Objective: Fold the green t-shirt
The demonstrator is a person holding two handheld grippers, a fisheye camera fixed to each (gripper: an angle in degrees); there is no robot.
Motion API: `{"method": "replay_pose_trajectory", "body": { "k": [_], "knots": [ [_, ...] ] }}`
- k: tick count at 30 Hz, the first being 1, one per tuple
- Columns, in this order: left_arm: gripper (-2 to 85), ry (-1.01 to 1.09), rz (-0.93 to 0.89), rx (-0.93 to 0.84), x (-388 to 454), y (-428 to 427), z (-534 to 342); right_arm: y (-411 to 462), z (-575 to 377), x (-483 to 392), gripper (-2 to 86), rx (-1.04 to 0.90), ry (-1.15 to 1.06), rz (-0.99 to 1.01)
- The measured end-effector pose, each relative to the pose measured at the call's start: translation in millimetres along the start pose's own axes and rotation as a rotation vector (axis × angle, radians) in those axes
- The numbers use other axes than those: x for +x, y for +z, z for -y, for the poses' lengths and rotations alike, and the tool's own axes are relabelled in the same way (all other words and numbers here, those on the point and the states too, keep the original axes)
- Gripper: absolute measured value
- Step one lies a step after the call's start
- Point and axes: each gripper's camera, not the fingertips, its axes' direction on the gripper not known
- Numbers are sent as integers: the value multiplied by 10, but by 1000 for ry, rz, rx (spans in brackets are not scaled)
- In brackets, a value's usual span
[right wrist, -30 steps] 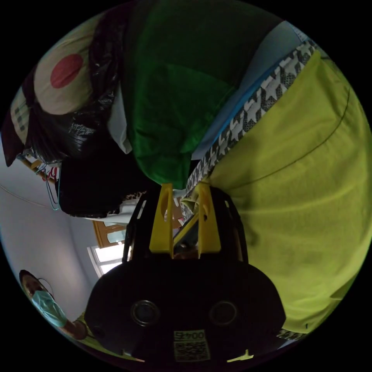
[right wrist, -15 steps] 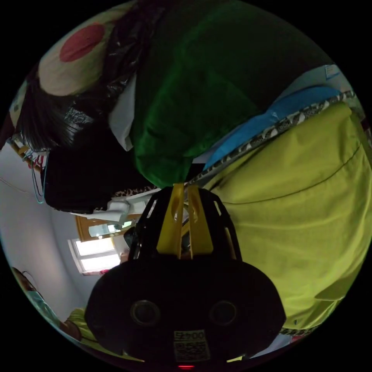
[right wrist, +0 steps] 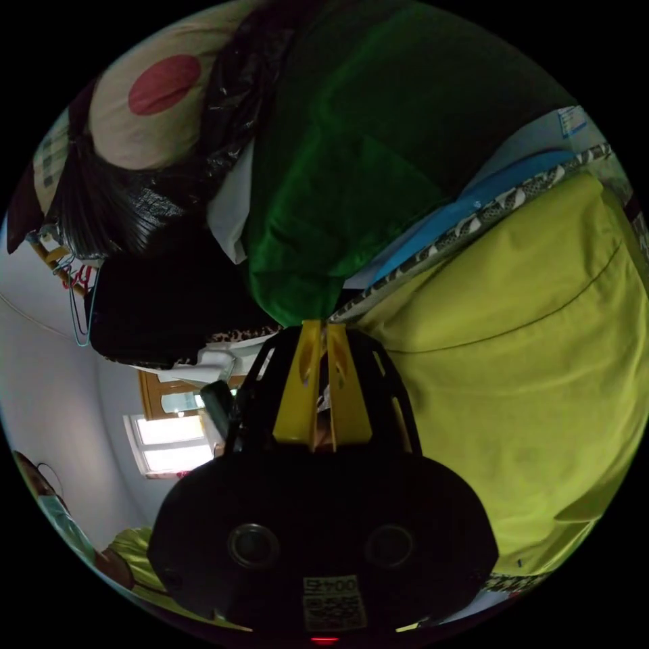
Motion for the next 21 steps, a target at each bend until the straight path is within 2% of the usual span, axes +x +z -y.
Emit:
{"method": "replay_pose_trajectory", "body": {
  "k": [3,6,9,11,12,14,19,21],
  "knots": [
    [5,-41,-33,3,-157,349,220,-73,-210,-89,15,-40,-38,-7],
    [5,78,23,13,-27,571,368,-450,-644,-361,43,-42,-148,-65],
    [4,145,2,14,-88,766,407,-1117,-1401,-692,76,-62,-312,-293],
    [4,170,-25,-19,-178,935,396,-1604,-2097,-786,83,-101,-401,-551],
    [3,187,-18,-43,-235,1073,378,-1705,-2260,-788,84,-121,-415,-596],
    [3,208,18,-77,-335,1361,364,-2005,-2786,-694,87,-190,-396,-740],
    [4,155,82,-193,-784,2546,596,-2063,-3394,-327,98,-346,-321,-987],
    [4,146,74,-210,-920,2954,756,-2211,-3606,-301,95,-324,-282,-951]
  ]
}}
